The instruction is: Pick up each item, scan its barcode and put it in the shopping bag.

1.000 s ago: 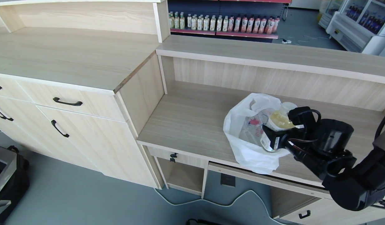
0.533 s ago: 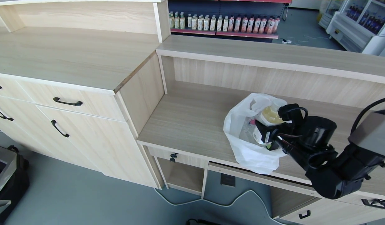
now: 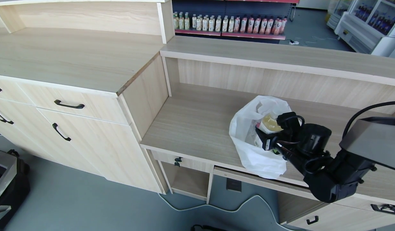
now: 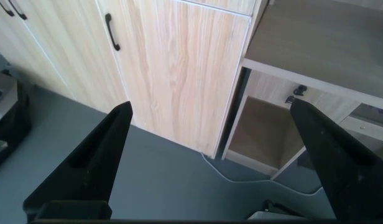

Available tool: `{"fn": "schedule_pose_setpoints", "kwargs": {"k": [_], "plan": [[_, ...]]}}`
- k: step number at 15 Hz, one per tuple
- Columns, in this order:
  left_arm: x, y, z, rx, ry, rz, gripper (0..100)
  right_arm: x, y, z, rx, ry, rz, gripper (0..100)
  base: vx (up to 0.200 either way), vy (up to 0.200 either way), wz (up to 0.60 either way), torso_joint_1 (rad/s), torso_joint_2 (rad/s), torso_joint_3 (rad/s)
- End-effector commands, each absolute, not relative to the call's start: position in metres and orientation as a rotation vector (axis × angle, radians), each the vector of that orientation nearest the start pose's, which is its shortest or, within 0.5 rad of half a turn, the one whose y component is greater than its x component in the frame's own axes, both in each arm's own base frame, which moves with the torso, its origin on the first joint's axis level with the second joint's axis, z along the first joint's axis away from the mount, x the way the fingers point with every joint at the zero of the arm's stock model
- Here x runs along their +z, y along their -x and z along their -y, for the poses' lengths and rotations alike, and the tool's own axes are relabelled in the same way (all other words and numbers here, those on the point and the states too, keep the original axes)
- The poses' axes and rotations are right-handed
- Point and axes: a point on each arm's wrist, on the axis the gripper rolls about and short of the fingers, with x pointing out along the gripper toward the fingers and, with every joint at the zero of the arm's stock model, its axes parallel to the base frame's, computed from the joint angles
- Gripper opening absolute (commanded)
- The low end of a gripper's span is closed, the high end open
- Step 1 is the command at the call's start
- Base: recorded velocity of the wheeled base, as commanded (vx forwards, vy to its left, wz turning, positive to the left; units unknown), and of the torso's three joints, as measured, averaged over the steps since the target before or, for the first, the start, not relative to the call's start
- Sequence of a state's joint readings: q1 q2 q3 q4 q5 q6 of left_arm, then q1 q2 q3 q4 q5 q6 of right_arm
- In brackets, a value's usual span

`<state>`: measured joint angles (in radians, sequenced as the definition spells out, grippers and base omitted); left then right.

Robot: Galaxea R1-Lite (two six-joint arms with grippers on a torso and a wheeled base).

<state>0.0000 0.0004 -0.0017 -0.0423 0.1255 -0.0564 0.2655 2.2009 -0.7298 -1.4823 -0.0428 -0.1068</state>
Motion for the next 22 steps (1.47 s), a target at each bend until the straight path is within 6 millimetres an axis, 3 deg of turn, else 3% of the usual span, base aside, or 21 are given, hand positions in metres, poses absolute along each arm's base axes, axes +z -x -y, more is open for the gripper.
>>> {"fn": "schedule_pose_setpoints", "kwargs": {"k": [1, 9, 22], "plan": [[0.080, 0.023, -0.003, 0.124, 0.059, 0.048, 100, 0.069, -0.362, -0.099, 0.226, 0.109, 0.006, 0, 0.000, 0.000, 0.00, 0.000, 0.00, 0.000], [0.080, 0.023, -0.003, 0.125, 0.059, 0.046, 100, 0.042, -0.364, -0.107, 0.246, 0.128, -0.029, 0, 0.000, 0.000, 0.00, 0.000, 0.00, 0.000], [0.080, 0.023, -0.003, 0.124, 0.059, 0.048, 100, 0.027, -0.363, -0.102, 0.236, 0.164, -0.050, 0, 0.000, 0.000, 0.00, 0.000, 0.00, 0.000]]}}
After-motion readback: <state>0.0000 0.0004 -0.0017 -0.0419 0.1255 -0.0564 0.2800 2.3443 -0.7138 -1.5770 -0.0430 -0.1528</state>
